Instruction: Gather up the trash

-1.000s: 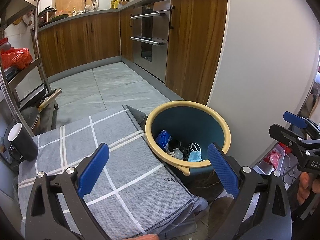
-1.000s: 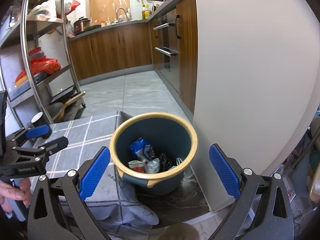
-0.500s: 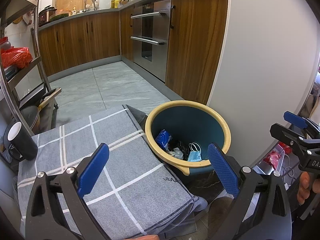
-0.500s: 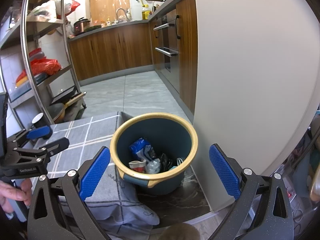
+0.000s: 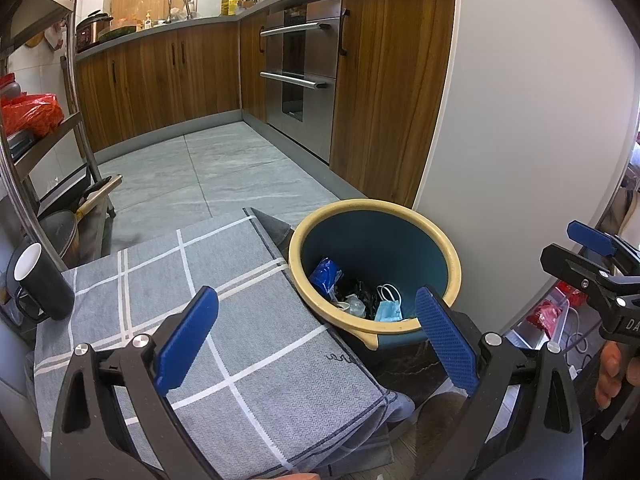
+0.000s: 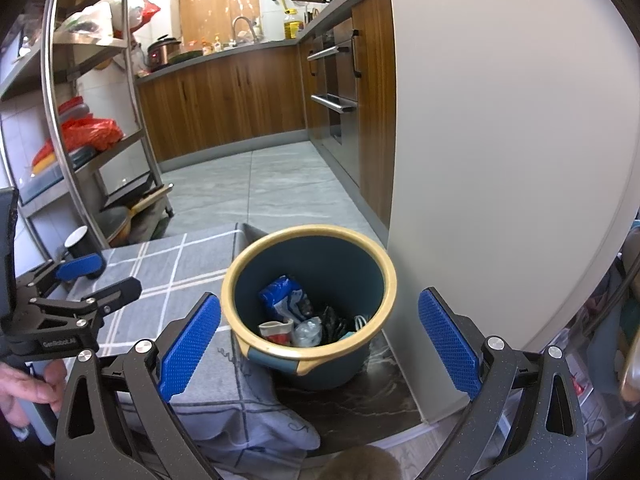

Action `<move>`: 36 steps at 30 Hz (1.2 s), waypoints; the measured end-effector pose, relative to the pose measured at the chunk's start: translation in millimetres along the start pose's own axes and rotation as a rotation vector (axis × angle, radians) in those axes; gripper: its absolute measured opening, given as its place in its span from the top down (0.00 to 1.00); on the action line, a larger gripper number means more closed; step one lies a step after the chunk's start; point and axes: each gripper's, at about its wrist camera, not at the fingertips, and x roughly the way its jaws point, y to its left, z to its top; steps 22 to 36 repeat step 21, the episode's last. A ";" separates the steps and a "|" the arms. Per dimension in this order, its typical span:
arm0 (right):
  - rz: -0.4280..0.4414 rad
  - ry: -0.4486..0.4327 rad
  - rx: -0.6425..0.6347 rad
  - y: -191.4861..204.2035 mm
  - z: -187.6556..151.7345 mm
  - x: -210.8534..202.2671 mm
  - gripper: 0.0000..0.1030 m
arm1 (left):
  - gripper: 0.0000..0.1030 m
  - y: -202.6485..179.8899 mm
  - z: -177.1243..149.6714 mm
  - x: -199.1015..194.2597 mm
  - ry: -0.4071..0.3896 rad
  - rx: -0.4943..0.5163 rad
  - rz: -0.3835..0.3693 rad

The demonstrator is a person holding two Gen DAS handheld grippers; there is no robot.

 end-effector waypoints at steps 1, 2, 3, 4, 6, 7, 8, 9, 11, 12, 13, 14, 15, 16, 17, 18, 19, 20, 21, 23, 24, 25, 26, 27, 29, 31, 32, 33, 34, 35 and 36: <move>0.000 0.000 0.002 0.7 -0.1 -0.3 0.05 | 0.06 0.3 -0.5 0.2 0.000 0.000 -0.001; 0.001 0.000 0.002 0.2 -0.1 -0.2 0.05 | 0.06 0.6 -0.6 0.3 0.000 -0.001 -0.002; 0.001 0.001 0.003 1.4 -0.2 -0.3 0.05 | 0.06 0.3 -1.1 0.5 0.000 0.000 -0.002; 0.001 0.001 0.001 1.3 -0.2 -0.3 0.05 | 0.06 0.3 -1.1 0.5 0.000 0.000 -0.003; 0.001 0.000 0.002 -0.6 0.5 -0.7 0.05 | 0.06 0.6 -1.6 0.5 -0.002 0.000 -0.009; 0.002 0.000 0.002 -0.9 0.5 -0.5 0.05 | 0.06 0.9 -1.9 0.2 -0.004 0.000 -0.014; 0.001 0.000 0.002 -0.6 0.4 -0.6 0.05 | 0.06 1.1 -2.2 0.1 -0.006 0.000 -0.018; 0.001 0.000 0.002 0.0 0.4 -0.9 0.05 | 0.06 1.1 -2.6 0.1 -0.007 0.000 -0.024; 0.001 0.000 0.003 -1.2 0.5 -0.5 0.05 | 0.06 1.1 -3.0 0.0 -0.008 0.000 -0.031; 0.001 0.000 0.003 -1.5 0.5 -0.4 0.05 | 0.06 1.0 -3.2 -0.3 -0.009 0.000 -0.033; 0.001 0.000 0.005 -0.8 0.7 -1.0 0.05 | 0.06 0.5 -3.2 -0.5 -0.010 0.001 -0.032; 0.001 0.000 0.004 -1.0 0.8 -1.0 0.05 | 0.06 0.2 -3.3 -0.4 -0.011 0.003 -0.031; 0.002 0.000 0.005 -1.3 0.8 -0.9 0.05 | 0.06 -0.2 -3.3 -0.6 -0.010 0.004 -0.032; 0.002 -0.001 0.005 -0.1 0.9 -1.3 0.05 | 0.06 -0.3 -3.3 -0.3 -0.008 0.004 -0.032; 0.002 -0.001 0.004 -1.4 0.9 -0.8 0.05 | 0.06 -0.4 -3.2 -0.2 -0.007 0.004 -0.032; 0.003 0.000 0.004 -1.9 0.9 -0.7 0.05 | 0.06 -0.4 -3.3 0.0 -0.006 0.003 -0.031; 0.002 0.000 0.006 -0.8 1.1 -1.2 0.05 | 0.06 -0.6 -3.0 0.3 -0.005 0.004 -0.031; 0.002 0.000 0.005 -0.9 1.2 -1.2 0.05 | 0.06 -0.7 -3.1 0.3 -0.005 0.004 -0.030; 0.002 0.000 0.006 -1.2 1.1 -1.1 0.05 | 0.06 -0.8 -2.8 0.5 -0.005 0.004 -0.030; 0.002 0.000 0.006 -1.2 1.1 -1.1 0.05 | 0.06 -0.8 -2.8 0.5 -0.005 0.004 -0.030; 0.002 0.000 0.006 -1.2 1.1 -1.1 0.05 | 0.06 -0.8 -2.8 0.5 -0.005 0.004 -0.030; 0.002 0.000 0.006 -1.2 1.1 -1.1 0.05 | 0.06 -0.8 -2.8 0.5 -0.005 0.004 -0.030; 0.002 0.000 0.006 -1.2 1.1 -1.1 0.05 | 0.06 -0.8 -2.8 0.5 -0.005 0.004 -0.030; 0.002 0.000 0.006 -1.2 1.1 -1.1 0.05 | 0.06 -0.8 -2.8 0.5 -0.005 0.004 -0.030; 0.002 0.000 0.006 -1.2 1.1 -1.1 0.05 | 0.06 -0.8 -2.8 0.5 -0.005 0.004 -0.030; 0.002 0.000 0.006 -1.2 1.1 -1.1 0.05 | 0.06 -0.8 -2.8 0.5 -0.005 0.004 -0.030; 0.002 0.000 0.006 -1.2 1.1 -1.1 0.05 | 0.06 -0.8 -2.8 0.5 -0.005 0.004 -0.030; 0.002 0.000 0.006 -1.2 1.1 -1.1 0.05 | 0.06 -0.8 -2.8 0.5 -0.005 0.004 -0.030; 0.002 0.000 0.006 -1.2 1.1 -1.1 0.05 | 0.06 -0.8 -2.8 0.5 -0.005 0.004 -0.030; 0.002 0.000 0.006 -1.2 1.1 -1.1 0.05 | 0.06 -0.8 -2.8 0.5 -0.005 0.004 -0.030; 0.002 0.000 0.006 -1.2 1.1 -1.1 0.05 | 0.06 -0.8 -2.8 0.5 -0.005 0.004 -0.030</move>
